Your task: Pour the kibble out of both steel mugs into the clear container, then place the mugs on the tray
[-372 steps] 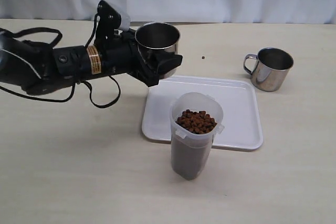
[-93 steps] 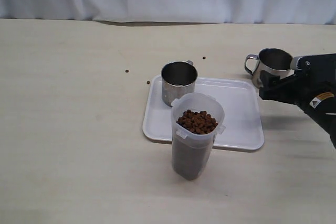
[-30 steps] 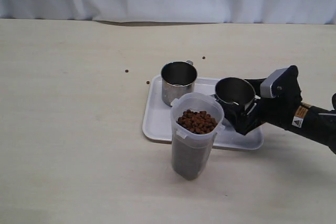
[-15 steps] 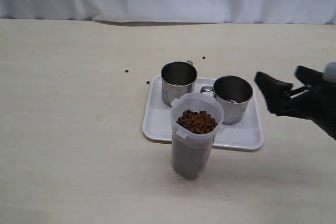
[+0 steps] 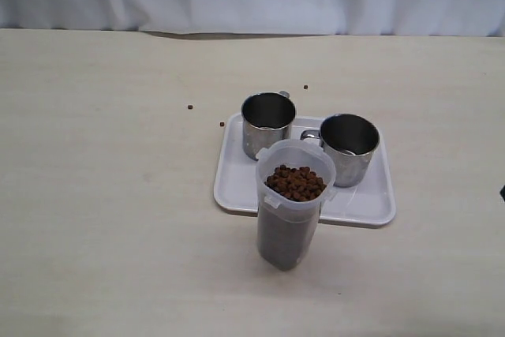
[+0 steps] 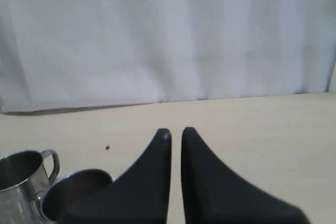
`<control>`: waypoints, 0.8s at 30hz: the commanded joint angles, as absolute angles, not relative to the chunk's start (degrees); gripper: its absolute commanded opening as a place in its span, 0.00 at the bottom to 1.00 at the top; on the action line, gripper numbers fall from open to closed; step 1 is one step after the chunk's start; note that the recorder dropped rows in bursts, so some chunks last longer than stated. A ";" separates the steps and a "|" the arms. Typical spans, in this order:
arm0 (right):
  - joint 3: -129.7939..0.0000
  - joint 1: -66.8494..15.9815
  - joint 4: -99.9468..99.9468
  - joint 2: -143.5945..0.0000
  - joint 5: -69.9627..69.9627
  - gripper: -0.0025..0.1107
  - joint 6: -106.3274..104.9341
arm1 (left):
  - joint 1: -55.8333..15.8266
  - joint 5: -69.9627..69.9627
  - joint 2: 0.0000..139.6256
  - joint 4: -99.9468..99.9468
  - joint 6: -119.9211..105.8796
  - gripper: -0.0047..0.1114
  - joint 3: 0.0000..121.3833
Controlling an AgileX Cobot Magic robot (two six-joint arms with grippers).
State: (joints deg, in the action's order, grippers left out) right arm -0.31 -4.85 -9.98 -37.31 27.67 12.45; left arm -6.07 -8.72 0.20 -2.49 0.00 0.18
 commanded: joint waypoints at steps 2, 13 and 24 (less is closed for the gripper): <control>0.00 -4.84 -7.28 -17.55 10.29 0.07 12.12 | -6.03 -8.41 0.00 -2.35 0.00 0.04 0.00; 0.00 -4.84 -1.77 0.00 -6.37 0.07 12.37 | -6.03 -8.24 0.00 -2.35 0.00 0.04 0.00; 0.00 -4.84 -1.77 0.00 -6.37 0.07 12.37 | -6.03 -8.24 0.00 -2.35 0.00 0.04 0.00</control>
